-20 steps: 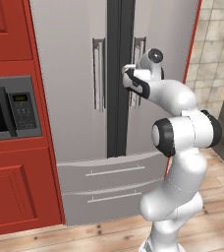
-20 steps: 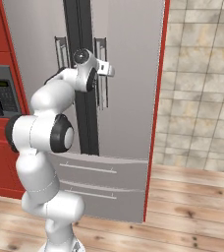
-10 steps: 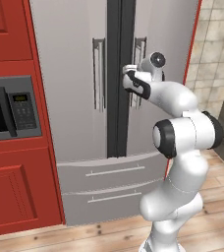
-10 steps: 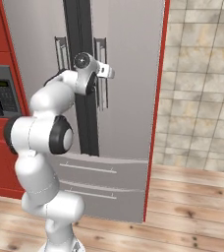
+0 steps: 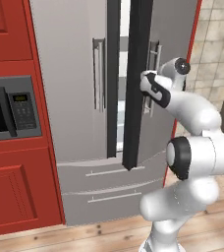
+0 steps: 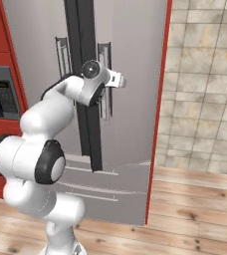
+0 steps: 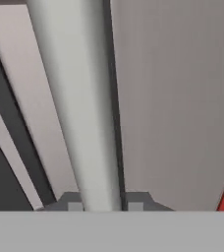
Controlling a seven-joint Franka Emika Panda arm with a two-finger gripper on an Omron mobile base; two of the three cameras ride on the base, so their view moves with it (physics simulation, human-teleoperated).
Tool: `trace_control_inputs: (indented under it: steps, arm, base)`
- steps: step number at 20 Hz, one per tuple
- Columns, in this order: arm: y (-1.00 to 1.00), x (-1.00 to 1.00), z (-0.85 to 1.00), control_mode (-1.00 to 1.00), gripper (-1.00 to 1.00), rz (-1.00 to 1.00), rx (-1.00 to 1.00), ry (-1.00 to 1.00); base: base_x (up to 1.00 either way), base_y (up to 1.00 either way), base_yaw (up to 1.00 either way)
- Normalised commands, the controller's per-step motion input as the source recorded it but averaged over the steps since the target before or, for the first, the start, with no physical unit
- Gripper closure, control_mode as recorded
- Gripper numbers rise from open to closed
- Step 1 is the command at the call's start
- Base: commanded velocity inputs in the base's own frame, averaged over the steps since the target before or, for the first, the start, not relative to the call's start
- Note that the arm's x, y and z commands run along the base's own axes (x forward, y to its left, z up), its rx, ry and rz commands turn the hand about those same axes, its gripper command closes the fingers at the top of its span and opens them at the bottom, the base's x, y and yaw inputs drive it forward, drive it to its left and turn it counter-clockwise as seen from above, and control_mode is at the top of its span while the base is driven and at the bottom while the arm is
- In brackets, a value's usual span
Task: Retrieve the sausage and cheese from the fridge and place them on the cutting board on the counter.
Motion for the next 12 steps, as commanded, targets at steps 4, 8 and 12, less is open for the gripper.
trace_control_inputs:
  steps: [4, 8, 12]
  arm:
    - [-1.00, -1.00, 0.37, -1.00, 1.00, 0.00, 0.00, 0.00]
    - [-0.97, -1.00, 0.32, -1.00, 1.00, 0.00, 0.00, 0.00]
    - [-0.49, -0.94, 0.10, -1.00, -1.00, 0.00, 0.00, 0.00]
  base:
    - [0.00, 0.00, 0.00]
    - [0.00, 0.00, 0.00]
    - [0.00, 0.00, 0.00]
